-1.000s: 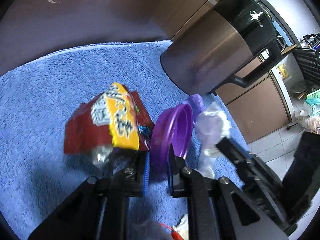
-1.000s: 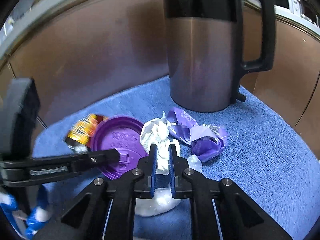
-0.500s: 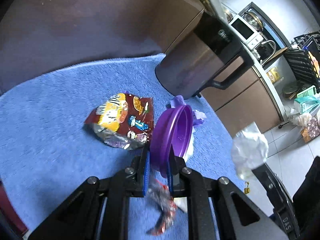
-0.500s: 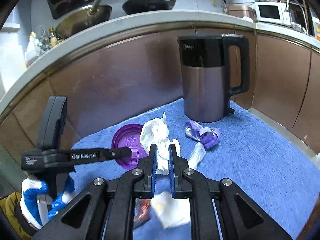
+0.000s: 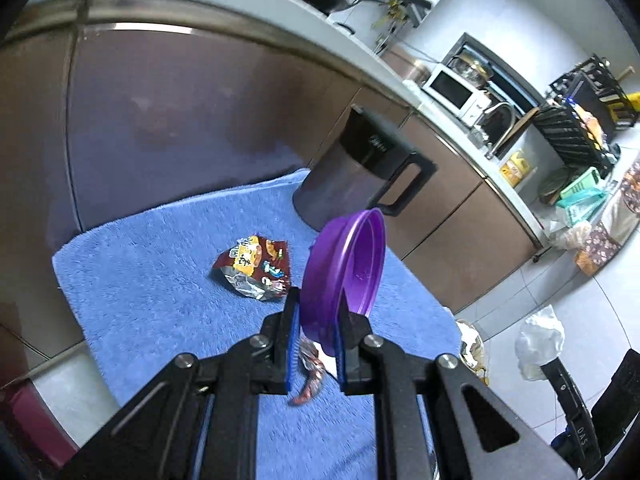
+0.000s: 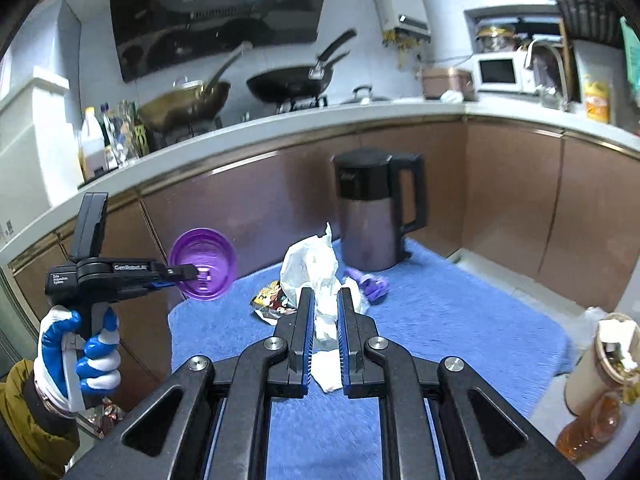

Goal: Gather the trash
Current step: 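Carry the tissue and purple lid over to the floor bin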

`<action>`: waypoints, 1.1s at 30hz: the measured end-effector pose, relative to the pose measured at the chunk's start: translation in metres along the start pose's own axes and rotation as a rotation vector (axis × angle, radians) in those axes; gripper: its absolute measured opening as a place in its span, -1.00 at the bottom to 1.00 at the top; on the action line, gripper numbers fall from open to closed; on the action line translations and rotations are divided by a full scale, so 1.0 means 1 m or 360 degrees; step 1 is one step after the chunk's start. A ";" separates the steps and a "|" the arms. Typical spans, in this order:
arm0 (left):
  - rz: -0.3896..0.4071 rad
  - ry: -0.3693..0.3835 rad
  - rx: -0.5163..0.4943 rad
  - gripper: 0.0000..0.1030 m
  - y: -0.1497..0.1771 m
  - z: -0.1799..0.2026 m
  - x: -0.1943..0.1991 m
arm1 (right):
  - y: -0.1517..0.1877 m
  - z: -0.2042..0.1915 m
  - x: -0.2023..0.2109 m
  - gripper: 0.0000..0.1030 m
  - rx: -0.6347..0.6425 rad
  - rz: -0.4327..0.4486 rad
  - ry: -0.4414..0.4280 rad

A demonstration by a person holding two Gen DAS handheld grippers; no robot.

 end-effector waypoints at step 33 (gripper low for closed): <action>-0.0752 0.0355 -0.0521 -0.74 0.244 0.228 -0.124 | 0.157 0.237 0.167 -0.79 -0.0590 -0.0037 0.0649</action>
Point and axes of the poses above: each gripper's, at about its wrist camera, not at the fingertips, and x roughly against the way its jaws point, z to its right, y to its underside, the point moved 8 cm from there along -x, roughly the way its jaws point, and after that the axes turned 13 degrees about y, right-handed, at the moved point
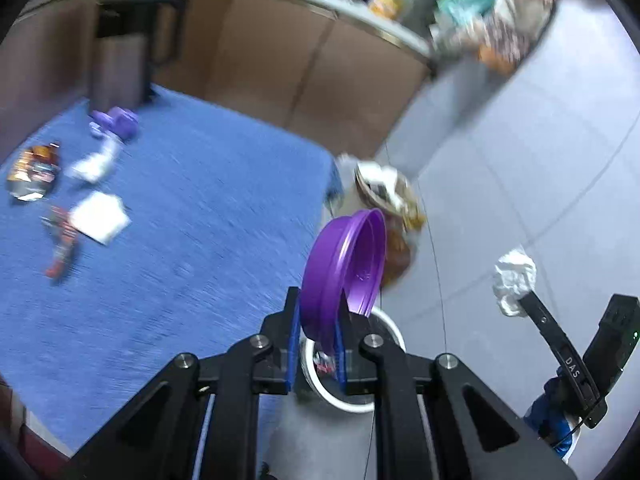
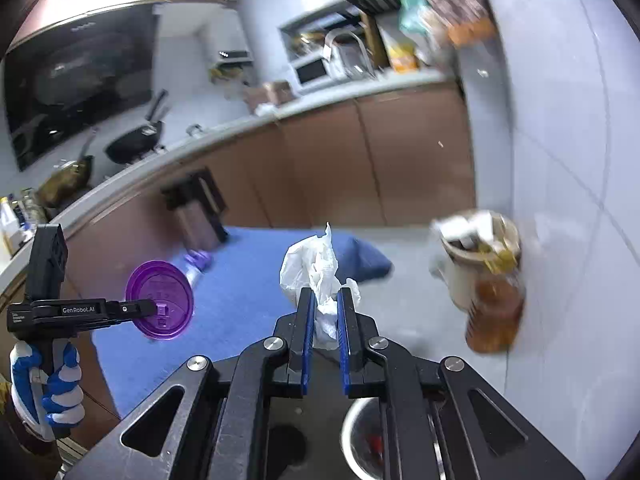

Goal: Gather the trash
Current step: 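Carry the tissue and purple lid over to the floor bin, then open both tools over the bin to drop the tissue and lid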

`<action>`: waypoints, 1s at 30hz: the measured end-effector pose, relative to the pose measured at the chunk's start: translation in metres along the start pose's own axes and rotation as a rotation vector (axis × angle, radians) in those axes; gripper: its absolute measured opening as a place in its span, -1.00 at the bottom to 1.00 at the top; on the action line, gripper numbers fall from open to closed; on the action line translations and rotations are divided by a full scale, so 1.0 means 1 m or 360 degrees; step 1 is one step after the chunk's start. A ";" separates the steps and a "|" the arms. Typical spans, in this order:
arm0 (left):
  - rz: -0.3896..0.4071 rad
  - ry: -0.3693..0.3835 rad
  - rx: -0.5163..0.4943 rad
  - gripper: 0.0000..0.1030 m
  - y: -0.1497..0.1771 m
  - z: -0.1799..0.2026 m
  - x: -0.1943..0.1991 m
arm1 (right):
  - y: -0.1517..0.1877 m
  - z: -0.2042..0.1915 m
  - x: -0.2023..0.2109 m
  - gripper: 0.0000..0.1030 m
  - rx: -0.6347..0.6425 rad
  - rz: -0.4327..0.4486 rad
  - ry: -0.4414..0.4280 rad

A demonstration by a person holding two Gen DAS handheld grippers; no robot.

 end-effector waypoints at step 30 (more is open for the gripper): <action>-0.0557 0.0088 -0.0219 -0.66 0.084 0.053 -0.171 | 0.137 0.113 -0.103 -0.35 -0.0284 -0.0531 0.0287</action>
Point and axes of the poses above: each gripper's, at about its wrist camera, not at the fingertips, and x roughly against the way its jaws point, z to its right, y to its underside, the point moved 8 cm from there along -x, roughly the way its jaws point, and after that the axes turned 13 degrees about y, right-handed, at the moved point
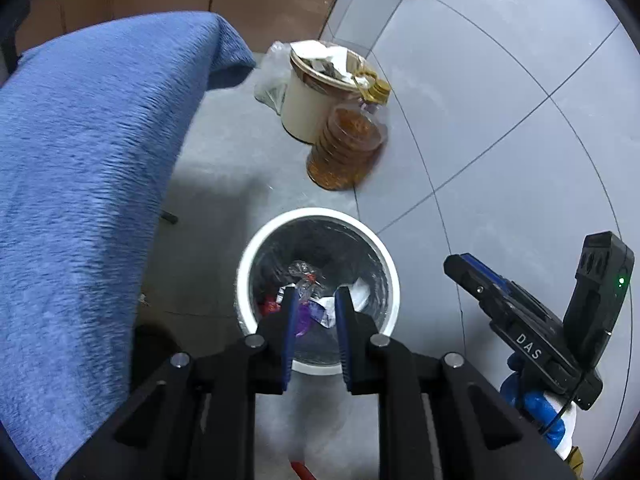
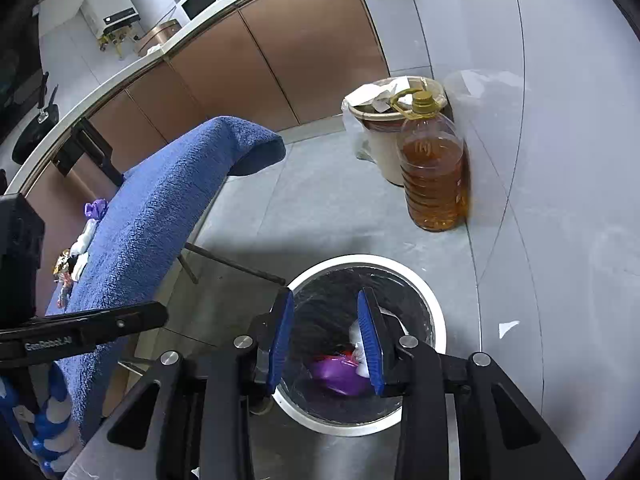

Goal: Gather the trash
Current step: 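Open both tools over the bin to drop the tissue and lid, then move both tools back to the trash on the table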

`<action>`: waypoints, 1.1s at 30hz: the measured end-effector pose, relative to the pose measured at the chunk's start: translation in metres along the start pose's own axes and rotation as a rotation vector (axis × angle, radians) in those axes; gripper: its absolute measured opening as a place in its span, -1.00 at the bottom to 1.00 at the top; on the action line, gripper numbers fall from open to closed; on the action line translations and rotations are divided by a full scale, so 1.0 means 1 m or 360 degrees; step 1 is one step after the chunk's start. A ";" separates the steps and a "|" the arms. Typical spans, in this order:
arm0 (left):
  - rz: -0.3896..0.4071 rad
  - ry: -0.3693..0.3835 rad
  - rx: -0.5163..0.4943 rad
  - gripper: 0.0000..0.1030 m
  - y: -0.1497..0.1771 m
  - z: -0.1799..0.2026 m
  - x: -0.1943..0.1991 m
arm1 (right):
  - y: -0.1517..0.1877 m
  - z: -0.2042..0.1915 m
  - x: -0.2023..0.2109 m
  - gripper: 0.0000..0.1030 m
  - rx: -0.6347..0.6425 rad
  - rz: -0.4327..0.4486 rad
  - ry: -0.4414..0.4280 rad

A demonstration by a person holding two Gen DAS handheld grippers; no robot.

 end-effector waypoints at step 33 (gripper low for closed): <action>0.0973 -0.0774 0.0110 -0.19 0.081 -0.098 0.310 | -0.019 -0.204 0.166 -0.18 0.0527 0.0394 -0.0400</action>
Point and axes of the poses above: each gripper's, at about its wrist camera, not at the fingertips, and x roughly against the way its jaws point, z to its right, y to its underside, the point moved 8 cm from there along -x, roughly the way its jaws point, and after that the axes turned 13 degrees about y, right-handed, at the moved point
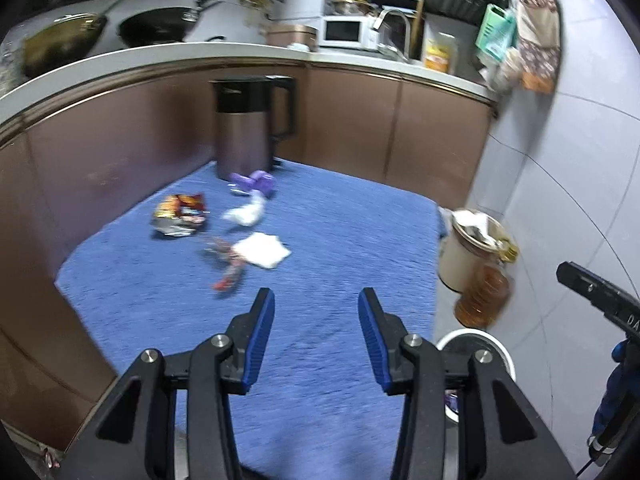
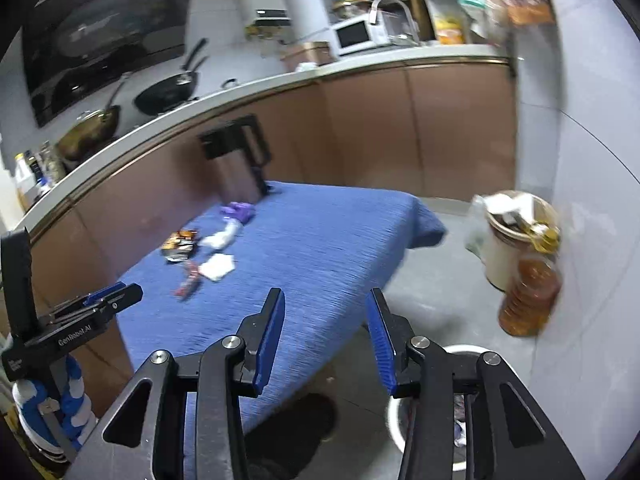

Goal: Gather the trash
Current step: 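Move both tools back to the trash on the table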

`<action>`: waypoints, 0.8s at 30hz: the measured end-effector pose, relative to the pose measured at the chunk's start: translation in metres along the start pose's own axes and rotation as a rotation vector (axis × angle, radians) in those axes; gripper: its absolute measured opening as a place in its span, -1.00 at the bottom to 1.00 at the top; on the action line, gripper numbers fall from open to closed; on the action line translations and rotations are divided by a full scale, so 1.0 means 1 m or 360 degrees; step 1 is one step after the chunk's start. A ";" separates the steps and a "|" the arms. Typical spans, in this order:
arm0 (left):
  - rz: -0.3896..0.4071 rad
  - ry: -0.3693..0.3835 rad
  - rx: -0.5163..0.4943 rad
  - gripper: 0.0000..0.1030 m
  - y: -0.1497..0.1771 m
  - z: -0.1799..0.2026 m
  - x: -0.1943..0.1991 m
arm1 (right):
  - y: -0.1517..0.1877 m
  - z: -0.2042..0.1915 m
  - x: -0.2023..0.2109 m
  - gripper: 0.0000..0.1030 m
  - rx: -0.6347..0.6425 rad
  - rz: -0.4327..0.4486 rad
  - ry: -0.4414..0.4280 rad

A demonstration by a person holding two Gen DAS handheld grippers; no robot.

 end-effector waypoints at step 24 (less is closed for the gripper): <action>0.0200 -0.0266 0.0127 -0.13 0.021 -0.100 0.081 | -0.005 -0.134 0.002 -0.14 0.0267 -0.0015 -0.0156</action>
Point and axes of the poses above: each gripper's, at about its wrist camera, not at the fingertips, and x roughly against the way its jaws point, z to its right, y to its underside, the point moved 8 cm from there along -x, roughly the way its jaws point, and after that the axes turned 13 degrees about y, right-handed, at the moved point
